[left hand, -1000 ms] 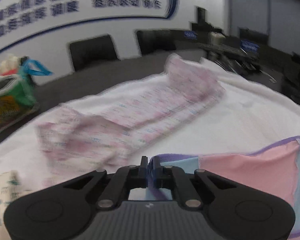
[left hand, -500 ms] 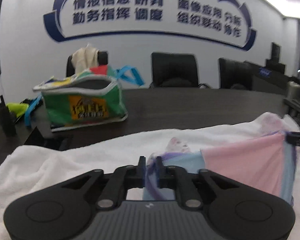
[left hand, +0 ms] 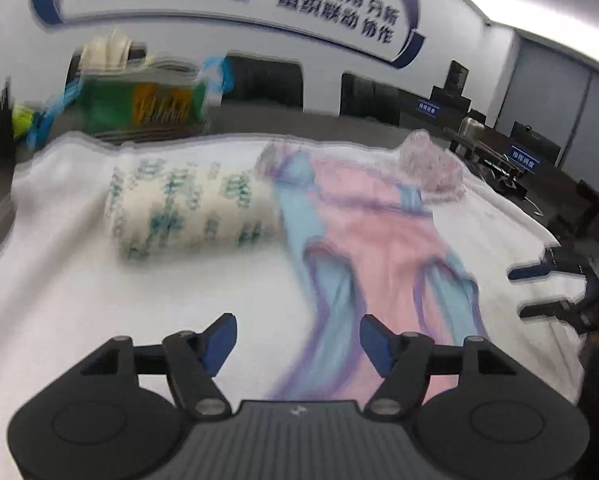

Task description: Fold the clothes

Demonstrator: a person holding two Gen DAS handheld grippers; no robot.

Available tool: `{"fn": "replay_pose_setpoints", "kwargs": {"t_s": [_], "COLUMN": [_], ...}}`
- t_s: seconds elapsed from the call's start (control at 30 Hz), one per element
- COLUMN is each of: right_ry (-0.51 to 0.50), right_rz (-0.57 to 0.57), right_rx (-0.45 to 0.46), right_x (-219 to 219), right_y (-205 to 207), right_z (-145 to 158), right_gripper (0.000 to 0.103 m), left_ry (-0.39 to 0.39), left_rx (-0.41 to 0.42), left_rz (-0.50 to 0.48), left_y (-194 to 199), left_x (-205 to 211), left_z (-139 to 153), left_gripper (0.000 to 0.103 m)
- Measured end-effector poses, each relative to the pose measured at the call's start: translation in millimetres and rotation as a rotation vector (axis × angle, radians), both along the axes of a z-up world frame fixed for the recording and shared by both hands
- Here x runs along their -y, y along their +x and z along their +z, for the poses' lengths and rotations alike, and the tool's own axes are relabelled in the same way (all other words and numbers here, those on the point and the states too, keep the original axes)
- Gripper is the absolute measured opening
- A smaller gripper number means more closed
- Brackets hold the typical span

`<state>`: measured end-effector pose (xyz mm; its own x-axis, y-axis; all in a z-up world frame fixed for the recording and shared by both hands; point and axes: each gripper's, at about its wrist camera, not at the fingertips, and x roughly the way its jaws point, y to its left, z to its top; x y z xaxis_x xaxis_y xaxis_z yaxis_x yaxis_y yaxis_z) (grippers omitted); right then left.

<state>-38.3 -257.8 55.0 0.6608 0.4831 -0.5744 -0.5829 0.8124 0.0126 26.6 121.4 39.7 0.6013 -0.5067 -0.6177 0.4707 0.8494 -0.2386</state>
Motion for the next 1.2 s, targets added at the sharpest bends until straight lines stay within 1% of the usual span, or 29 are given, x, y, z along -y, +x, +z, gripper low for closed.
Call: {"fn": "replay_pose_setpoints", "kwargs": {"t_s": [0.07, 0.13, 0.17, 0.2, 0.23, 0.27, 0.3, 0.33, 0.37, 0.5, 0.6, 0.63, 0.73, 0.83, 0.9, 0.93, 0.97, 1.0, 1.03, 1.1, 1.13, 1.17, 1.2], "right_ry": [0.055, 0.081, 0.086, 0.078, 0.070, 0.072, 0.074, 0.082, 0.088, 0.112, 0.113, 0.115, 0.116, 0.091, 0.056, 0.043, 0.008, -0.042, -0.076, -0.056, -0.045, -0.008, 0.014], "right_rz": [0.025, 0.033, 0.041, 0.026, 0.008, -0.005, -0.018, -0.044, -0.059, -0.114, -0.176, -0.194, -0.241, -0.260, -0.262, -0.269, -0.284, -0.301, -0.314, -0.347, -0.363, -0.361, -0.353], "right_rx": [-0.057, -0.060, -0.060, -0.065, -0.070, -0.084, -0.100, -0.111, -0.108, -0.090, -0.041, -0.025, 0.021, 0.060, 0.054, 0.028, -0.009, -0.044, -0.064, -0.042, -0.031, 0.002, 0.039], "right_x": [-15.2, -29.7, -35.6, -41.9, -48.3, -52.7, -57.1, -54.6, -50.4, -33.5, -7.8, -0.2, 18.9, 25.0, 24.5, 24.4, 23.4, 22.1, 22.0, 33.0, 38.7, 46.5, 51.1], "right_y": [-23.6, -34.1, -36.9, -37.4, -37.8, -36.6, -35.2, -39.5, -42.8, -55.4, -79.2, -87.6, -112.1, -133.6, -140.4, -139.2, -136.5, -131.6, -127.3, -122.6, -120.3, -116.8, -110.5], "right_z": [-11.4, -20.1, -24.5, -30.0, -35.6, -40.6, -45.6, -46.8, -40.5, -13.1, 15.3, 23.1, 45.3, 63.0, 64.7, 60.7, 52.9, 42.0, 32.9, 31.5, 31.1, 35.2, 38.2], "right_gripper": [0.053, 0.053, 0.052, 0.046, 0.040, 0.021, 0.003, 0.003, 0.002, 0.002, 0.002, 0.002, 0.002, 0.002, 0.002, 0.002, 0.006, 0.012, 0.016, 0.029, 0.032, 0.037, 0.039], "left_ry": [-0.009, 0.001, 0.021, 0.045, 0.069, 0.093, 0.090, 0.069, 0.048, -0.038, -0.107, -0.119, -0.141, -0.120, -0.097, -0.086, -0.073, -0.060, -0.052, -0.042, -0.021, 0.010, 0.041], "left_rx": [-0.034, -0.040, -0.030, -0.018, -0.006, 0.006, -0.005, -0.030, -0.038, -0.019, -0.029, -0.022, 0.003, 0.028, 0.004, -0.012, -0.037, -0.069, -0.084, -0.087, -0.066, -0.038, -0.010], "left_rz": [0.007, -0.024, -0.033, -0.033, -0.032, -0.032, -0.021, -0.008, -0.002, -0.020, -0.049, -0.060, -0.094, -0.142, -0.149, -0.149, -0.155, -0.162, -0.166, -0.153, -0.130, -0.107, -0.085], "left_y": [-6.9, -8.3, -10.5, -14.1, -17.6, -21.1, -21.4, -20.7, -24.4, -56.1, -79.5, -87.1, -108.6, -126.5, -129.8, -130.7, -129.3, -126.7, -121.8, -107.2, -94.9, -81.1, -67.3], "left_x": [-7.1, -2.4, 2.5, 7.3, 12.0, 16.7, 17.0, 15.3, 14.9, 19.5, 26.7, 30.1, 40.5, 52.4, 57.0, 58.9, 58.1, 55.8, 50.3, 34.9, 32.3, 32.9, 33.5], "left_z": [-14.5, -24.8, -26.7, -27.5, -28.3, -29.1, -28.9, -27.4, -23.9, -2.0, 14.1, 20.1, 42.2, 57.0, 45.5, 37.9, 27.7, 15.9, 9.7, 7.6, 12.4, 18.1, 23.8], "left_gripper": [0.066, 0.065, 0.062, 0.055, 0.025, 0.003, 0.003, 0.003, 0.003, 0.003, 0.003, 0.003, 0.002, 0.003, 0.003, 0.009, 0.018, 0.025, 0.029, 0.030, 0.031, 0.031, 0.033]}}
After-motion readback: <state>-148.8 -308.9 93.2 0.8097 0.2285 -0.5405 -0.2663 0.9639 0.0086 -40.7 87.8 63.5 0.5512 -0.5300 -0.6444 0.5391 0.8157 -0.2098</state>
